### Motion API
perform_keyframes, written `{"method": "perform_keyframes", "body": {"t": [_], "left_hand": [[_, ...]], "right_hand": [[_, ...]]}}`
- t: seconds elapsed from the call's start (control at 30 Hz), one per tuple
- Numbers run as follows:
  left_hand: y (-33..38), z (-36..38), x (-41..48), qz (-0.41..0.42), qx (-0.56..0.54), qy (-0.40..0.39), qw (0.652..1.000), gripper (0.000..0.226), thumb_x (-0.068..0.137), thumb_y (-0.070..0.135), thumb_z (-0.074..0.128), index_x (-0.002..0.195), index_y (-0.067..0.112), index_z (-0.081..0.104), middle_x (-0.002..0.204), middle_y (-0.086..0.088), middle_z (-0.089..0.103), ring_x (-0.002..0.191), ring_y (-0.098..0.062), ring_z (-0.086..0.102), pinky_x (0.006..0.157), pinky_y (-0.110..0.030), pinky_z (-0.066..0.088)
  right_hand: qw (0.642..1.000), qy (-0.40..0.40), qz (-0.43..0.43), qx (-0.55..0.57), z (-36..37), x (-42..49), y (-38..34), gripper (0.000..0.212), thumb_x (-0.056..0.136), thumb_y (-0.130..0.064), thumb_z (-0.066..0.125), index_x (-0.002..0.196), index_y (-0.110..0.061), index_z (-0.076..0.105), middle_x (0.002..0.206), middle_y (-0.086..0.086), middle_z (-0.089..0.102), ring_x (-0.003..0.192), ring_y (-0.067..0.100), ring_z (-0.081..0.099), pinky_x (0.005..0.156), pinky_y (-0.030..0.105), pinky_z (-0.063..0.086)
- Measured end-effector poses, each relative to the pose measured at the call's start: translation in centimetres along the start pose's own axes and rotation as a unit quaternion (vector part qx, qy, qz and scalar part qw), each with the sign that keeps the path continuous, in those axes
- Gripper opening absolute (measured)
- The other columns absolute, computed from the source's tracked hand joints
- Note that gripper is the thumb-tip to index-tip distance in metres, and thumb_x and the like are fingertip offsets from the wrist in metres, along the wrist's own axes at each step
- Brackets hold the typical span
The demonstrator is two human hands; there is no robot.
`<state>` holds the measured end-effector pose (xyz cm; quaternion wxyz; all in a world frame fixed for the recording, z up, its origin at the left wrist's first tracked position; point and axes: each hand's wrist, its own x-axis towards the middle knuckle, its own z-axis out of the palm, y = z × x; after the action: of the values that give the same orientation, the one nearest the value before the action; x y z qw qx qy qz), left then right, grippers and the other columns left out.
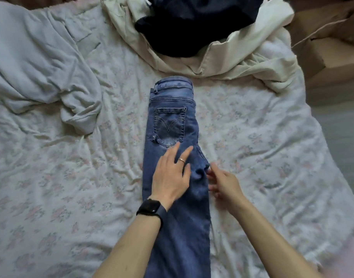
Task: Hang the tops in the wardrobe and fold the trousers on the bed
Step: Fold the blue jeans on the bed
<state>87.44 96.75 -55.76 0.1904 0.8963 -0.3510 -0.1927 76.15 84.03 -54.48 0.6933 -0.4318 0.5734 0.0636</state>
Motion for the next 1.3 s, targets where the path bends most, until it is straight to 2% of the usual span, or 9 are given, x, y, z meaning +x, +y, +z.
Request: {"method": "perform_keyframes", "body": {"t": [0.17, 0.23, 0.33, 0.5, 0.67, 0.83, 0.97, 1.17, 1.3], "left_hand": [[0.2, 0.5, 3.2, -0.109, -0.015, -0.143, 0.984, 0.054, 0.105, 0.055, 0.024, 0.156, 0.052, 0.007, 0.168, 0.015, -0.001, 0.155, -0.016, -0.004, 0.123, -0.059, 0.005], [0.0, 0.6, 3.6, -0.120, -0.022, -0.147, 0.982, 0.053, 0.106, 0.055, 0.021, 0.157, 0.050, 0.007, 0.167, 0.018, -0.001, 0.155, -0.014, -0.005, 0.122, -0.060, 0.004], [0.3, 1.2, 3.6, -0.124, -0.018, -0.138, 0.982, 0.053, 0.106, 0.054, 0.021, 0.158, 0.048, 0.008, 0.167, 0.018, -0.001, 0.155, -0.014, -0.006, 0.122, -0.061, 0.002], [0.9, 1.6, 3.6, -0.134, -0.020, -0.132, 0.982, 0.052, 0.107, 0.052, 0.018, 0.158, 0.048, 0.010, 0.167, 0.019, 0.000, 0.155, -0.012, -0.007, 0.122, -0.062, 0.000], [0.5, 1.1, 3.9, -0.126, -0.022, -0.133, 0.983, 0.051, 0.107, 0.052, 0.018, 0.157, 0.049, 0.015, 0.167, 0.017, 0.004, 0.155, -0.011, -0.002, 0.121, -0.061, 0.005], [-0.4, 1.1, 3.7, -0.140, -0.022, -0.134, 0.981, 0.050, 0.107, 0.051, 0.020, 0.156, 0.050, 0.013, 0.168, 0.016, -0.002, 0.155, -0.014, -0.006, 0.124, -0.052, 0.003], [-1.5, 1.1, 4.7, -0.191, 0.014, -0.141, 0.971, 0.055, 0.106, 0.054, 0.019, 0.157, 0.048, 0.002, 0.167, 0.013, -0.013, 0.155, -0.018, -0.008, 0.123, -0.058, 0.007], [-2.3, 1.2, 4.6, -0.206, 0.081, -0.183, 0.958, 0.055, 0.104, 0.059, 0.016, 0.153, 0.055, -0.009, 0.164, 0.020, -0.021, 0.154, -0.011, -0.012, 0.111, -0.075, 0.004], [-1.2, 2.1, 3.0, -0.185, 0.090, -0.106, 0.973, 0.056, 0.106, 0.053, 0.018, 0.158, 0.046, -0.001, 0.168, 0.008, -0.012, 0.155, -0.019, -0.008, 0.121, -0.062, 0.003]], "right_hand": [[0.987, 0.032, -0.076, -0.137, 1.2, 2.7, -2.5, 0.035, 0.088, -0.051, 0.069, 0.073, -0.019, 0.073, 0.070, -0.008, 0.072, 0.065, 0.014, 0.064, 0.058, 0.028, 0.050], [0.946, 0.046, -0.141, -0.287, 0.9, 2.8, -3.1, 0.032, 0.090, -0.050, 0.061, 0.076, -0.023, 0.073, 0.076, -0.006, 0.073, 0.080, 0.019, 0.067, 0.073, 0.033, 0.054], [0.887, 0.089, -0.176, -0.417, -0.9, 2.4, -3.8, 0.028, 0.093, -0.044, 0.052, 0.083, -0.023, 0.068, 0.082, -0.005, 0.071, 0.081, 0.022, 0.063, 0.071, 0.034, 0.050], [0.972, -0.002, -0.083, -0.219, -1.2, 1.0, -2.9, 0.049, 0.092, -0.049, 0.052, 0.063, -0.014, 0.069, 0.062, -0.002, 0.071, 0.057, 0.018, 0.063, 0.063, 0.033, 0.055], [0.994, 0.046, -0.033, -0.093, 2.0, 1.0, -1.1, 0.045, 0.084, -0.055, 0.070, 0.059, -0.017, 0.071, 0.046, -0.004, 0.060, 0.051, 0.016, 0.056, 0.060, 0.035, 0.051], [0.950, 0.172, 0.064, 0.253, 1.5, 1.2, -2.0, 0.021, 0.080, -0.023, 0.081, 0.065, -0.014, 0.069, 0.052, -0.003, 0.059, 0.042, 0.012, 0.046, 0.042, 0.025, 0.037], [0.975, 0.154, -0.033, 0.158, 0.3, 0.2, -0.2, 0.016, 0.088, -0.031, 0.075, 0.078, -0.018, 0.074, 0.068, -0.001, 0.068, 0.045, 0.008, 0.052, 0.046, 0.023, 0.043], [0.988, 0.108, 0.014, 0.109, -1.2, 0.5, 1.2, 0.020, 0.098, -0.031, 0.057, 0.091, -0.019, 0.072, 0.087, 0.000, 0.074, 0.049, 0.012, 0.056, 0.047, 0.029, 0.048], [0.990, 0.109, -0.071, -0.062, -1.1, 0.2, 0.7, 0.053, 0.079, -0.078, 0.055, 0.107, -0.033, 0.059, 0.094, -0.018, 0.066, 0.074, 0.017, 0.072, 0.080, 0.045, 0.059]]}}
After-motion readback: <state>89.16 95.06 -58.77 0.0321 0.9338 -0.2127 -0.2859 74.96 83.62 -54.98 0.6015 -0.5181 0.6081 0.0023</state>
